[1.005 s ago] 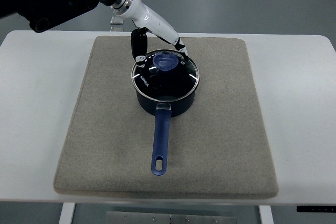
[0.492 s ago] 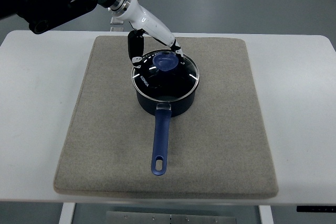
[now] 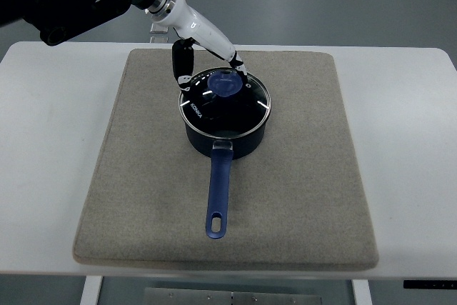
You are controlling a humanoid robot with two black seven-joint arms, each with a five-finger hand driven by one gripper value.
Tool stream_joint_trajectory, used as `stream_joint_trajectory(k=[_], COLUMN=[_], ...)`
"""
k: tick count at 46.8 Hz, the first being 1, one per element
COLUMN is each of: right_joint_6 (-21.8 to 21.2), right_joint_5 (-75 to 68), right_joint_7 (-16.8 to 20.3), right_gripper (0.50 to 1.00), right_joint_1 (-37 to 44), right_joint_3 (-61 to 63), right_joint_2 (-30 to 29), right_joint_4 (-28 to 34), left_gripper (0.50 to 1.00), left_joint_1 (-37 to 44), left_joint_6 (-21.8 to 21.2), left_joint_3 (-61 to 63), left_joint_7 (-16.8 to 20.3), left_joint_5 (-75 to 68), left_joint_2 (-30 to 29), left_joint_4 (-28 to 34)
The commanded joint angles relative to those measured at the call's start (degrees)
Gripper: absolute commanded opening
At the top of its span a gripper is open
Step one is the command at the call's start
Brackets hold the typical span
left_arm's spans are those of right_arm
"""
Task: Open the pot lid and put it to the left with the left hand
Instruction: 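Close the left hand fingers around the blue lid knob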
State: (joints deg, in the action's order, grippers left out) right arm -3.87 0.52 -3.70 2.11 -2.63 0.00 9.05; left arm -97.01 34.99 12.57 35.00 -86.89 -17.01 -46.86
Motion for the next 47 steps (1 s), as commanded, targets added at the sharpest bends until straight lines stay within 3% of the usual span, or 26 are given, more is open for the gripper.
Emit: stream_joint_trajectory(k=[1, 32, 38, 44, 47], right_joint_6=[0.0, 0.0, 0.0, 0.0, 0.0], right_joint_5=[0.0, 0.0, 0.0, 0.0, 0.0], right_joint_7=[0.0, 0.0, 0.0, 0.0, 0.0], right_gripper=[0.917, 0.917, 0.917, 0.917, 0.917], right_joint_1=[0.0, -0.1, 0.0, 0.0, 0.0], right_joint_3=[0.0, 0.0, 0.0, 0.0, 0.0], right_joint_2=[0.0, 0.0, 0.0, 0.0, 0.0], right_joint_4=[0.0, 0.0, 0.0, 0.0, 0.0], left_gripper=[0.981, 0.971, 0.932, 0.825, 0.823], left_joint_1=[0.2, 0.9, 0.9, 1.1, 1.2], left_joint_6=[0.0, 0.0, 0.0, 0.0, 0.0], left_joint_3=[0.0, 0.4, 0.4, 0.4, 0.4], left_joint_7=[0.0, 0.0, 0.0, 0.0, 0.0], left_joint_5=[0.1, -0.2, -0.2, -0.2, -0.2], left_joint_2=[0.0, 0.5, 0.6, 0.8, 0.8], left_joint_4=[0.0, 0.0, 0.0, 0.0, 0.0])
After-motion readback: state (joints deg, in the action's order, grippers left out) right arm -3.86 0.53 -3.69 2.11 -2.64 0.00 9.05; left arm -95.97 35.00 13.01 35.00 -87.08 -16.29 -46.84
